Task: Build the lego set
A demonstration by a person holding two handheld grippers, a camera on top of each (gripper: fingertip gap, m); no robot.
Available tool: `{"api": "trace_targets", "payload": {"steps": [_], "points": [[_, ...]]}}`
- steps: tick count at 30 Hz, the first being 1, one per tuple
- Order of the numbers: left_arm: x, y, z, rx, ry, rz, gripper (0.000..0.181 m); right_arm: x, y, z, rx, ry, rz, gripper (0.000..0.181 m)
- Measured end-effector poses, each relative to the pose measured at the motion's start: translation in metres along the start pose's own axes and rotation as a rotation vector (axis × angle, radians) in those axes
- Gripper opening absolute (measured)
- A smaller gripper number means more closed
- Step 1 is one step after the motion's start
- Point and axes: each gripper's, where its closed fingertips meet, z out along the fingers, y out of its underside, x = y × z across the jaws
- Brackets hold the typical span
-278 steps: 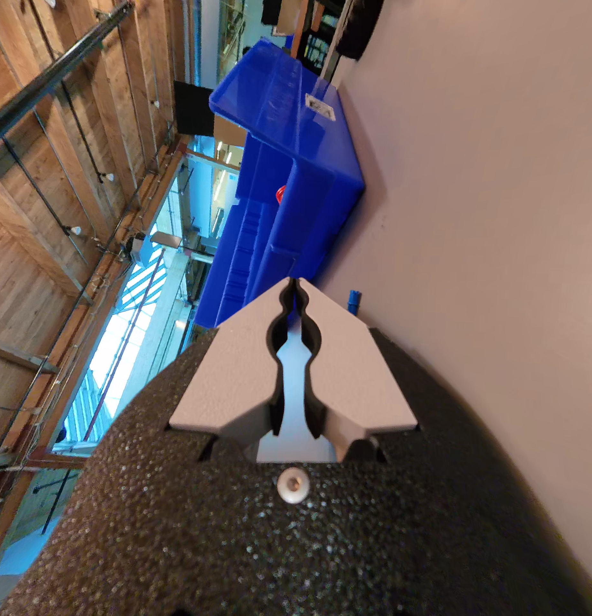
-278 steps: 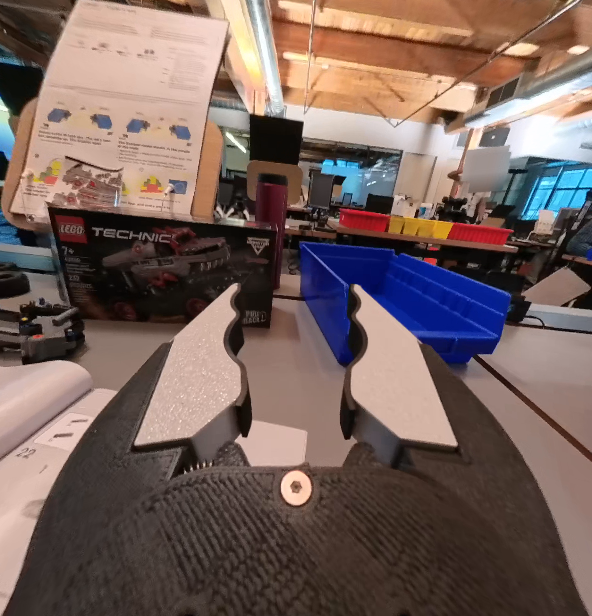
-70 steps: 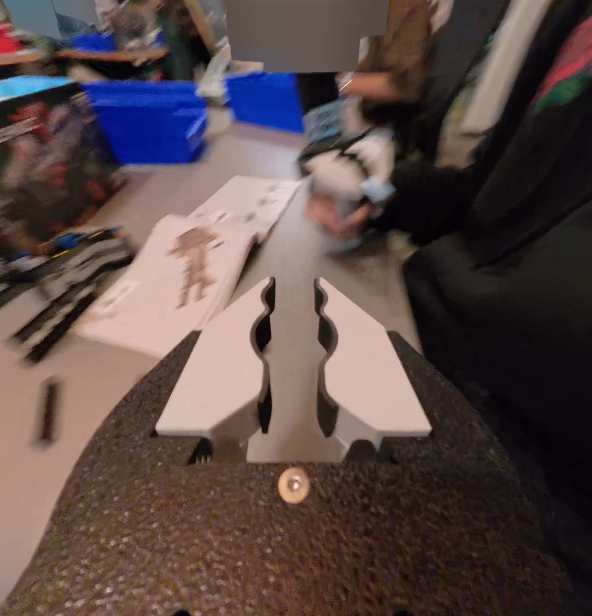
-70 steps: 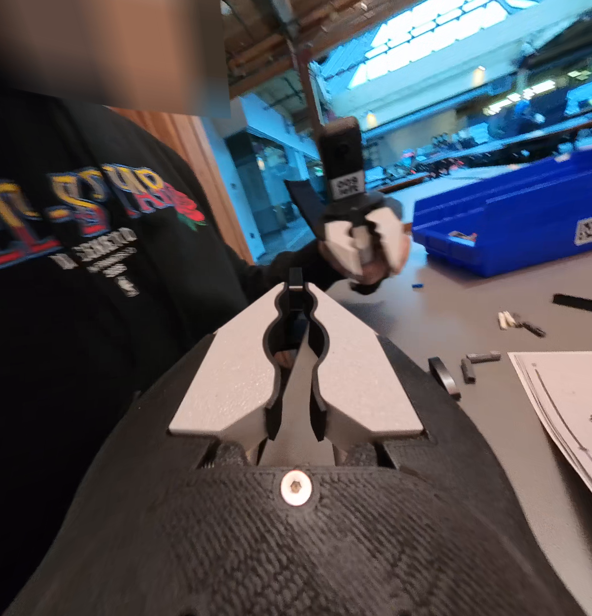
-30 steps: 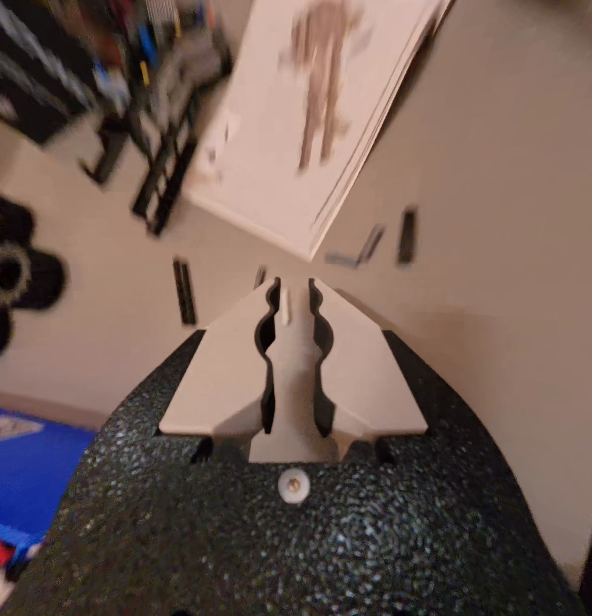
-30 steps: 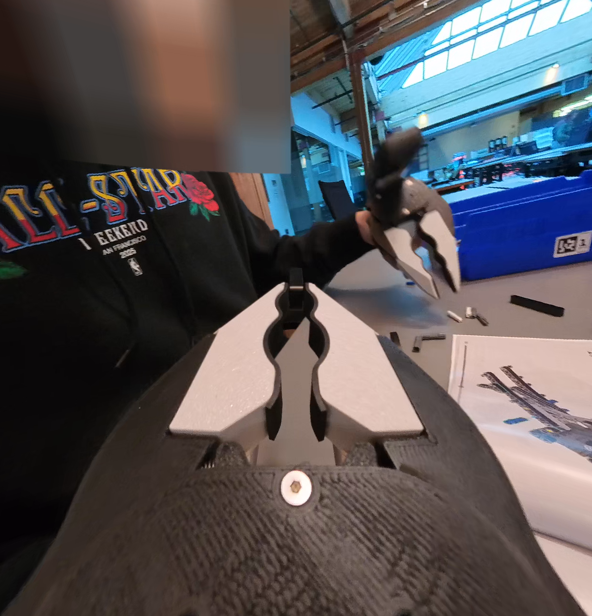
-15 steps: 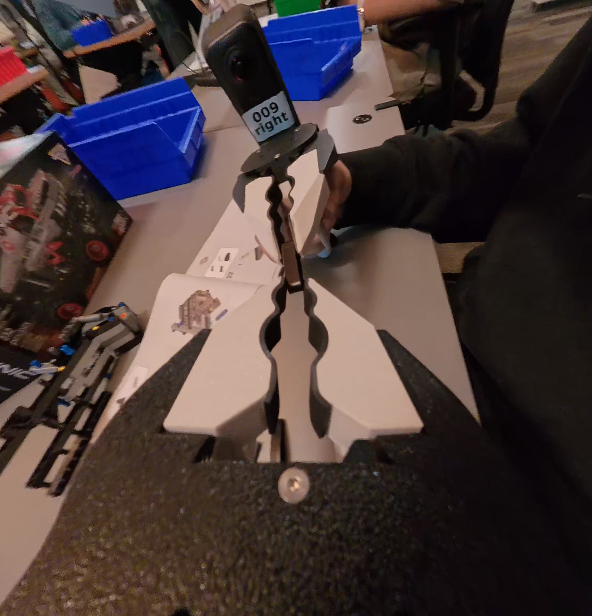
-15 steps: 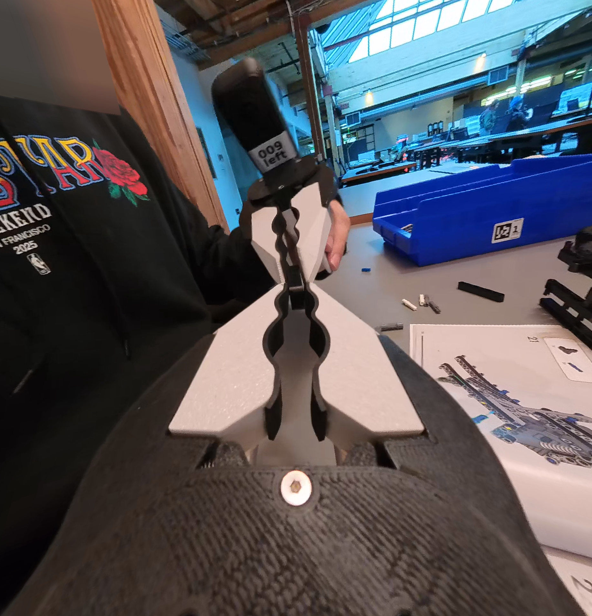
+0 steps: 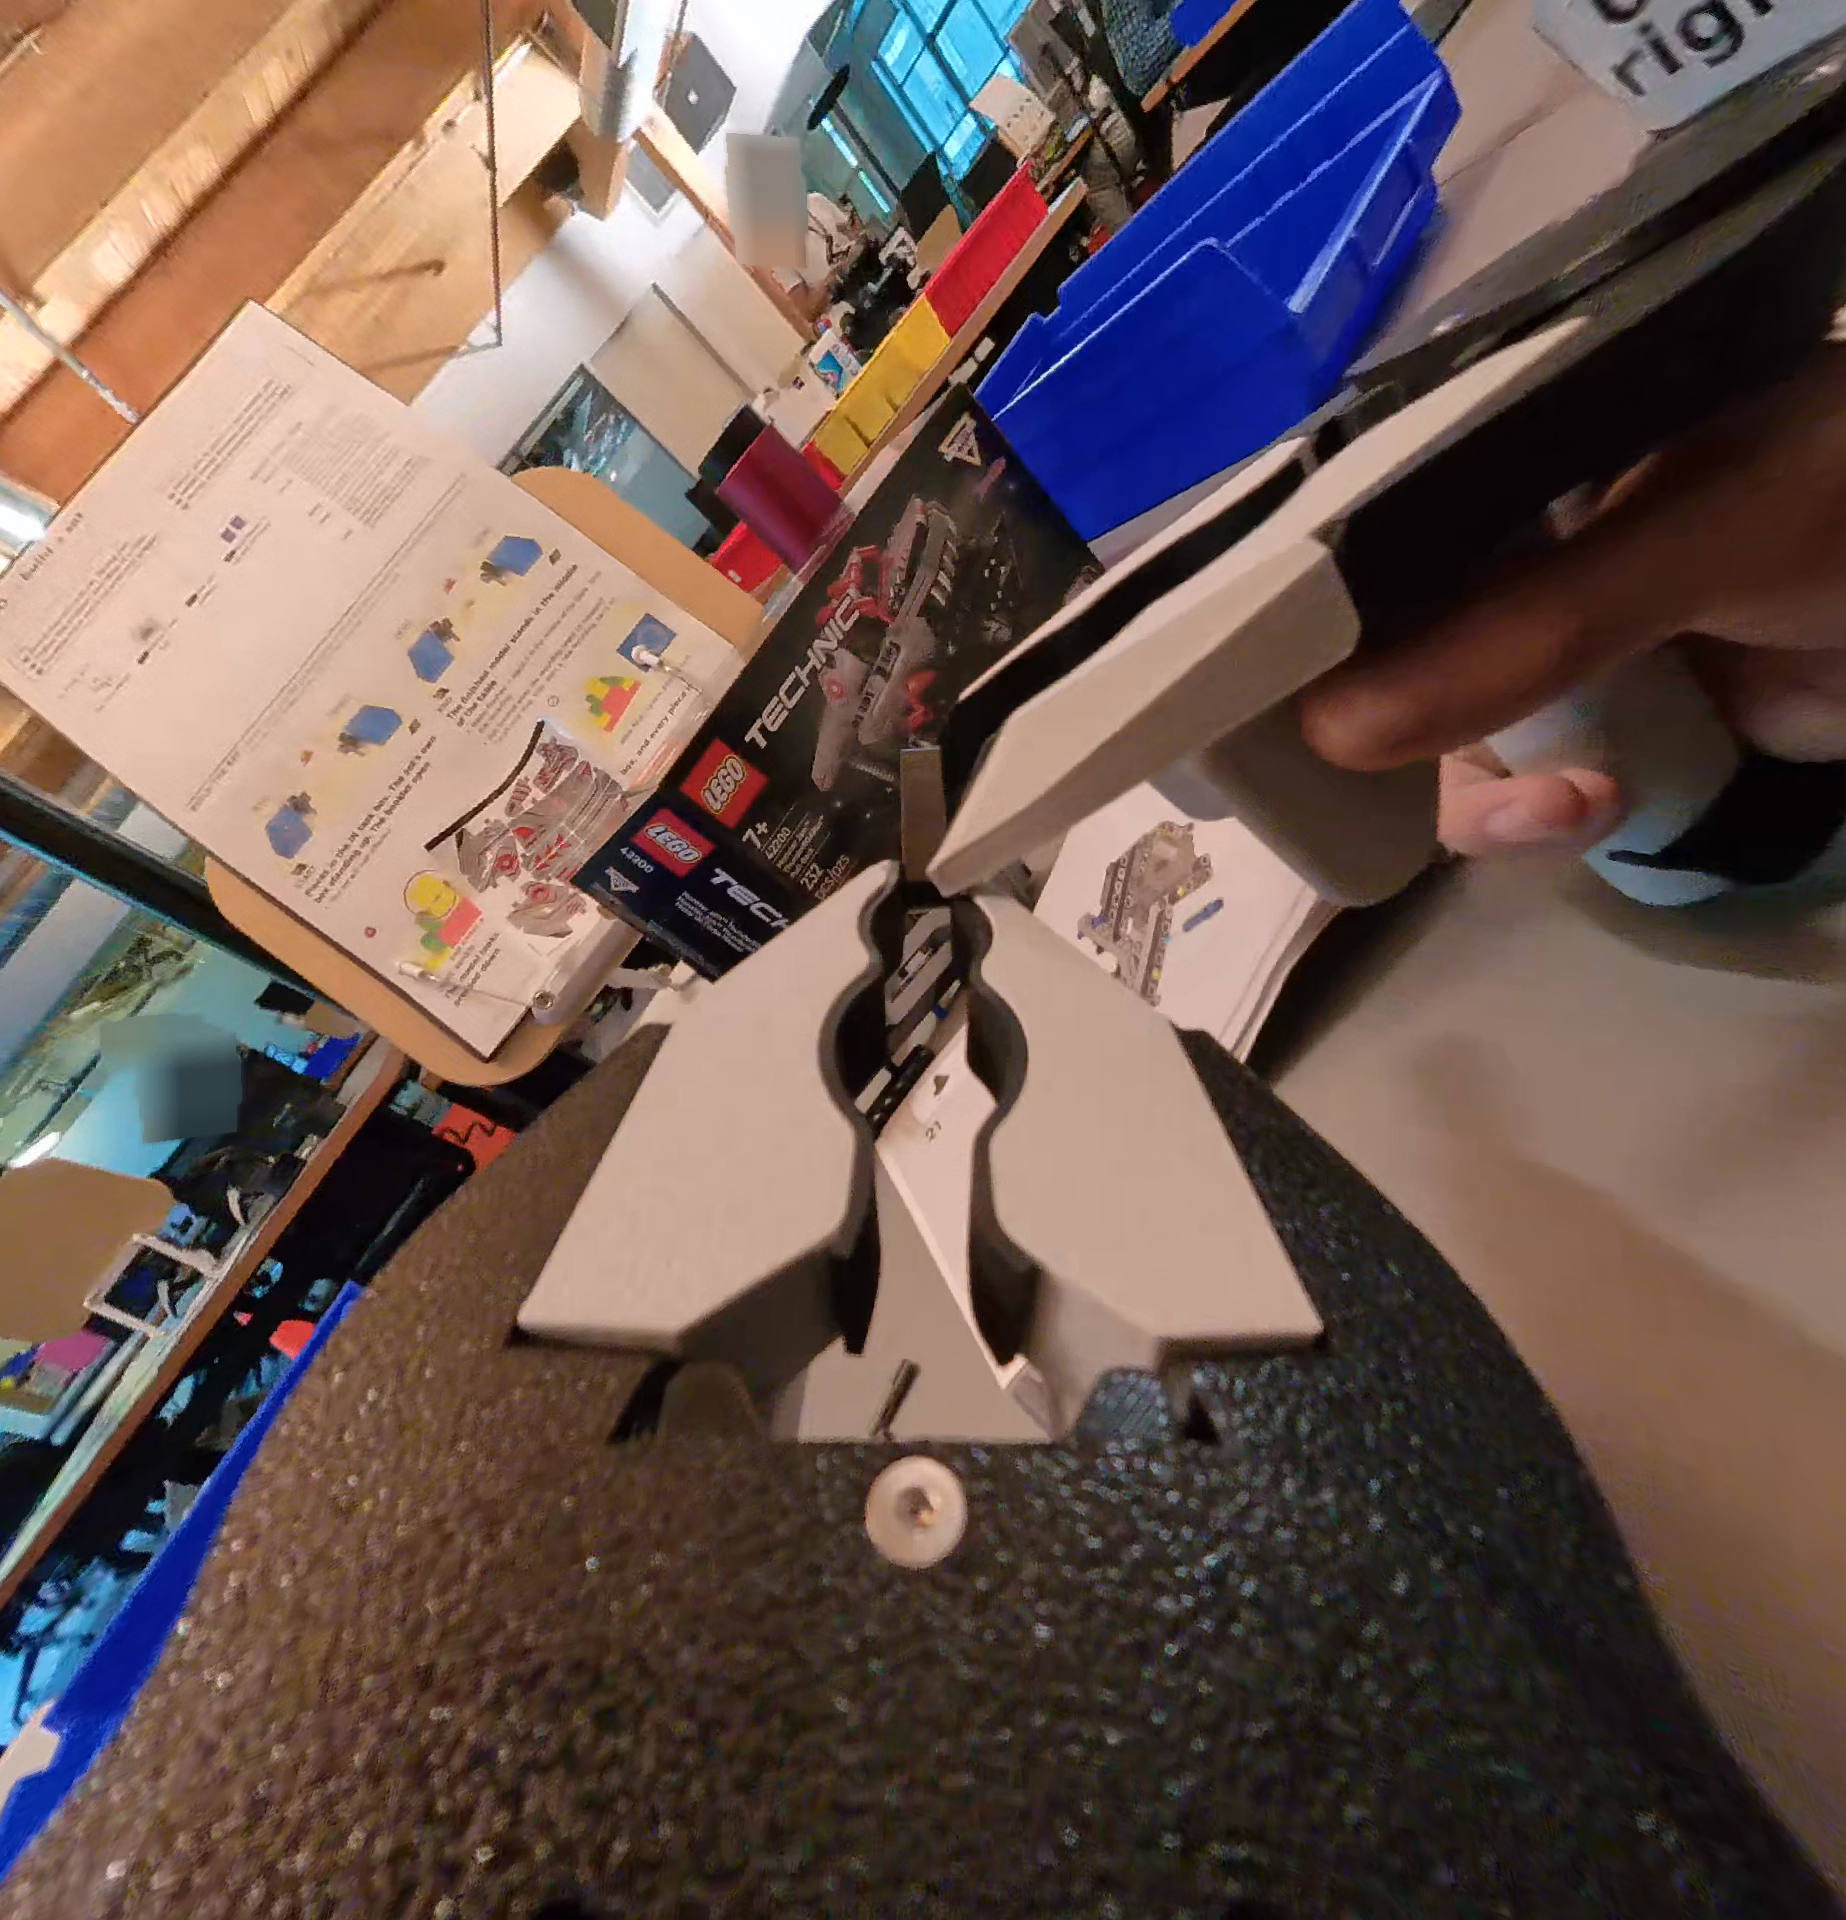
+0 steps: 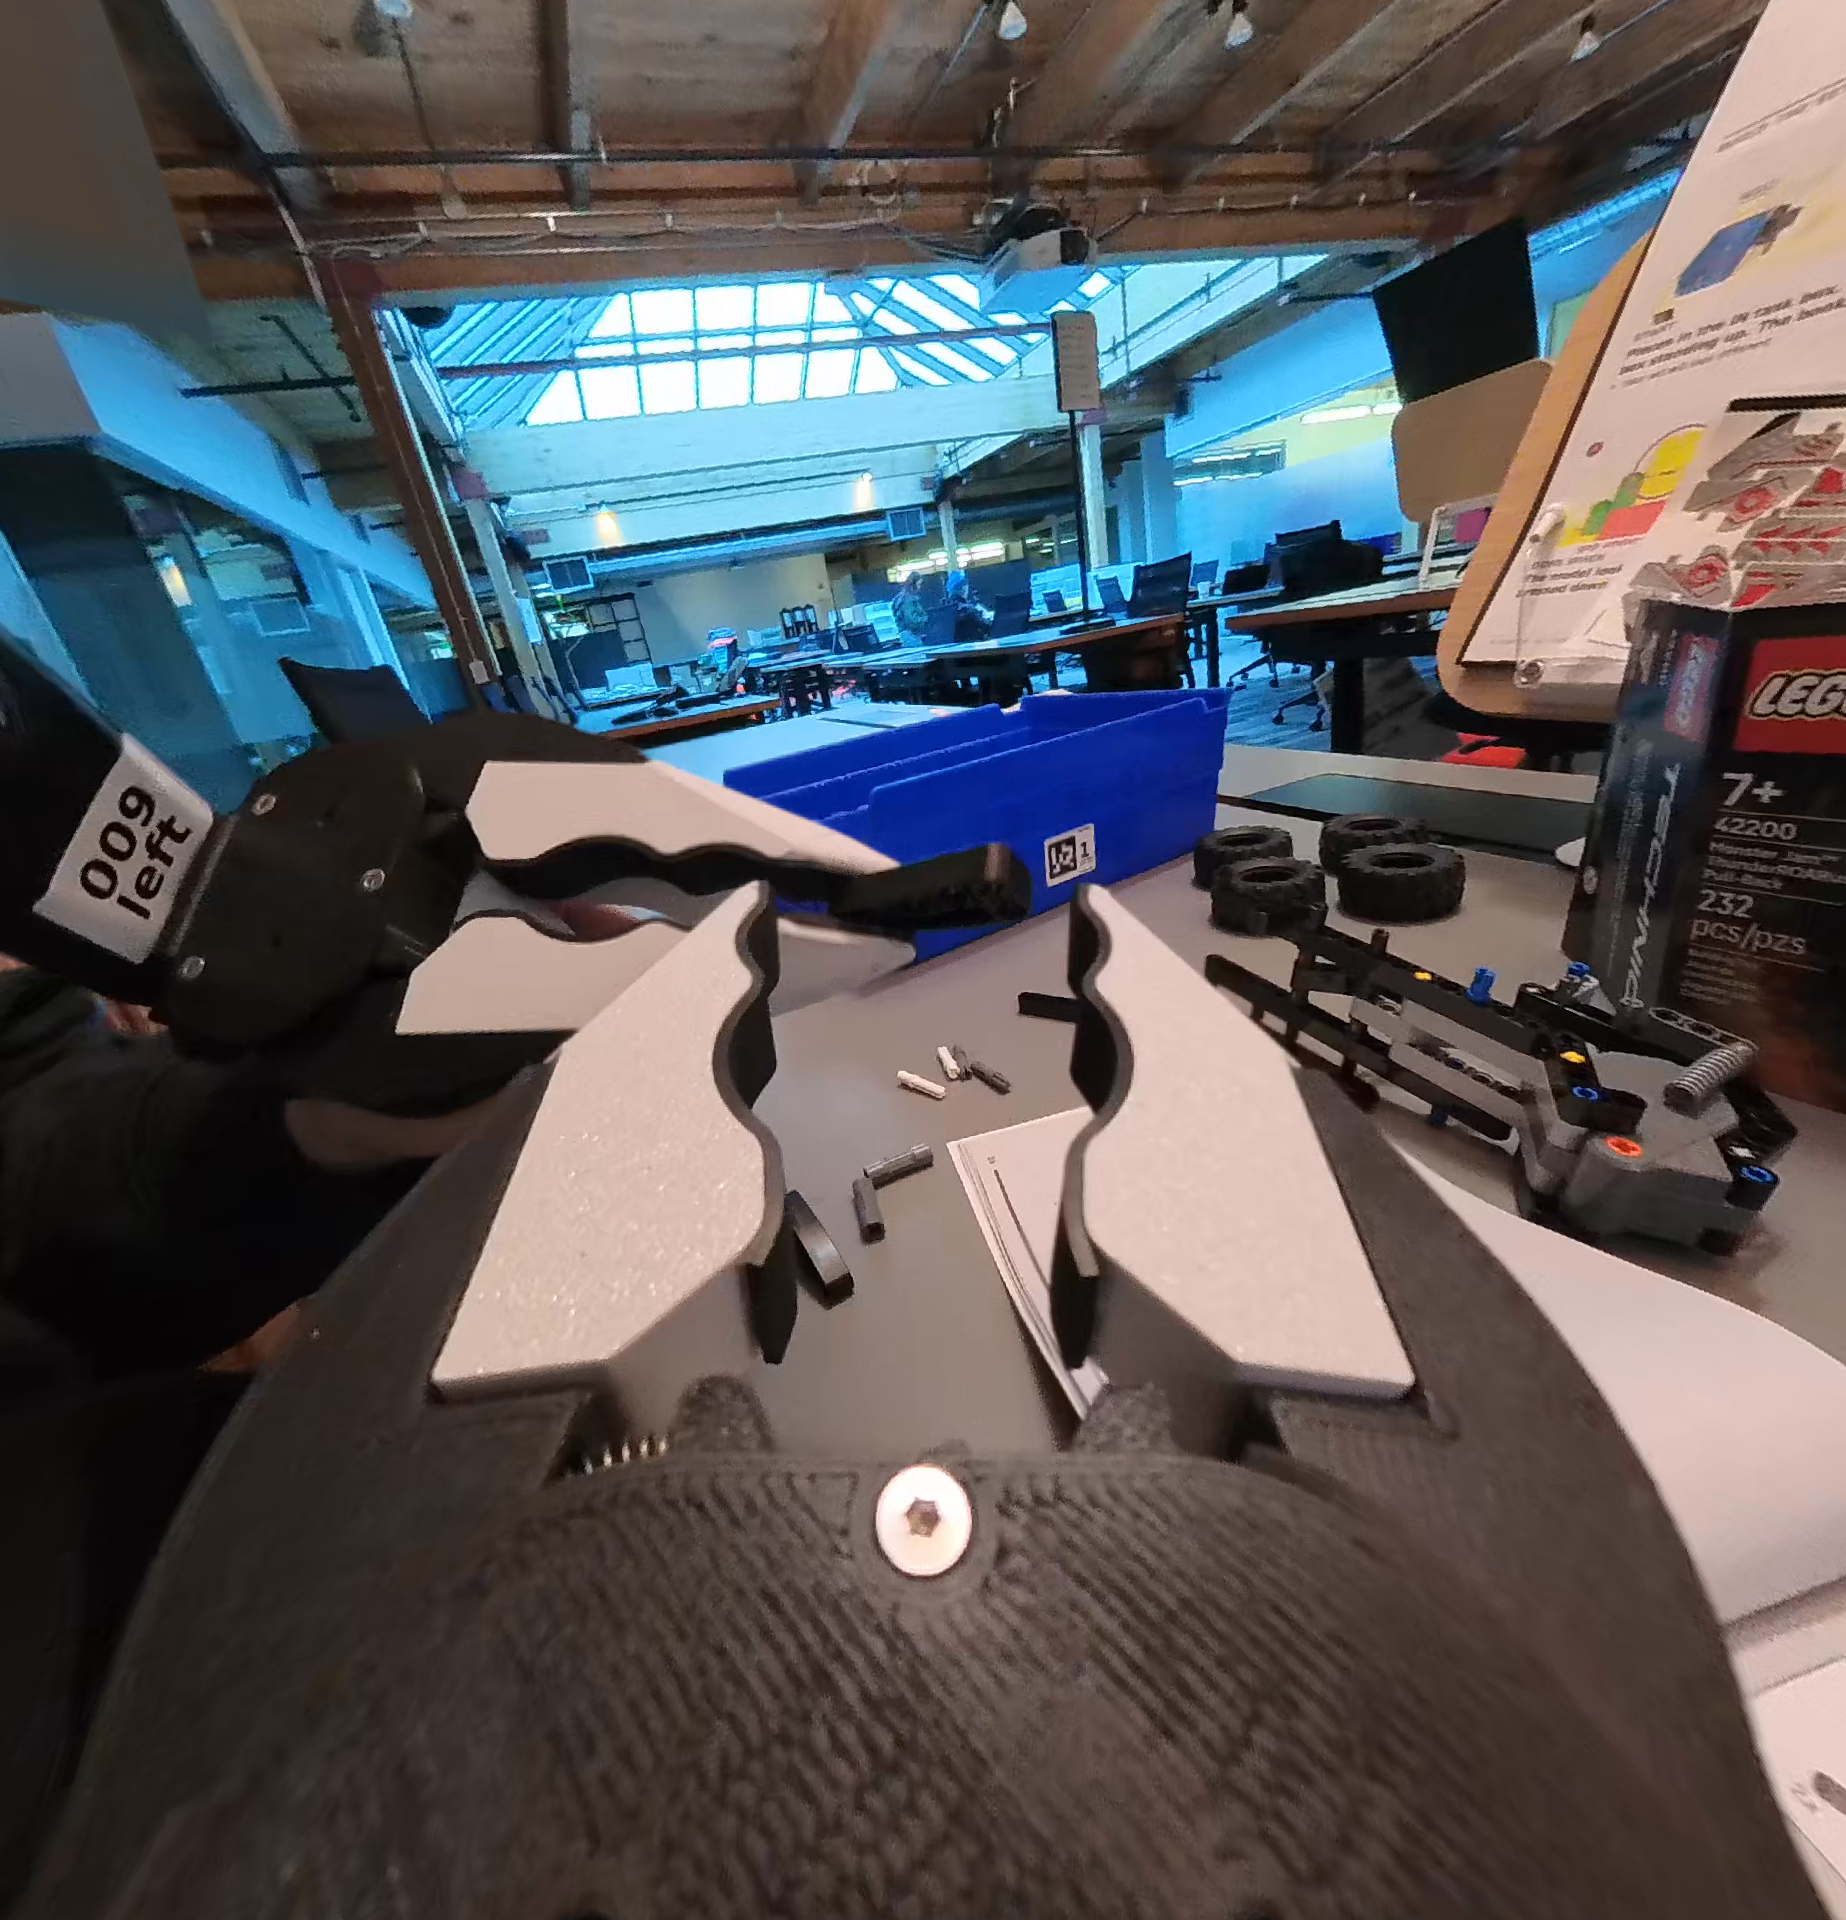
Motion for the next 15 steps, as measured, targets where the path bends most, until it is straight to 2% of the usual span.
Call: {"api": "trace_targets", "payload": {"steps": [2, 6, 11, 13, 15], "points": [[0.0033, -0.0008, 0.0005, 0.015, -0.007, 0.047, 0.005, 0.0025, 0.0018, -0.0004, -0.007, 0.005, 0.009, 0.053], [0.0027, -0.0013, 0.0012, 0.018, -0.045, 0.086, 0.005, -0.0004, 0.0021, -0.0001, -0.010, -0.012, 0.000, 0.040], [0.0056, -0.0009, 0.0028, 0.029, -0.010, 0.064, 0.006, 0.0017, 0.0021, -0.0017, -0.020, -0.001, -0.059, 0.035], [0.0086, 0.0017, 0.0031, 0.029, 0.028, 0.042, 0.007, 0.0037, -0.0012, -0.0051, -0.001, 0.000, -0.068, 0.021], [0.0094, -0.0008, 0.0016, 0.050, 0.053, -0.005, 0.007, 0.0016, -0.0032, -0.0066, 0.014, -0.024, -0.061, 0.021]]}}
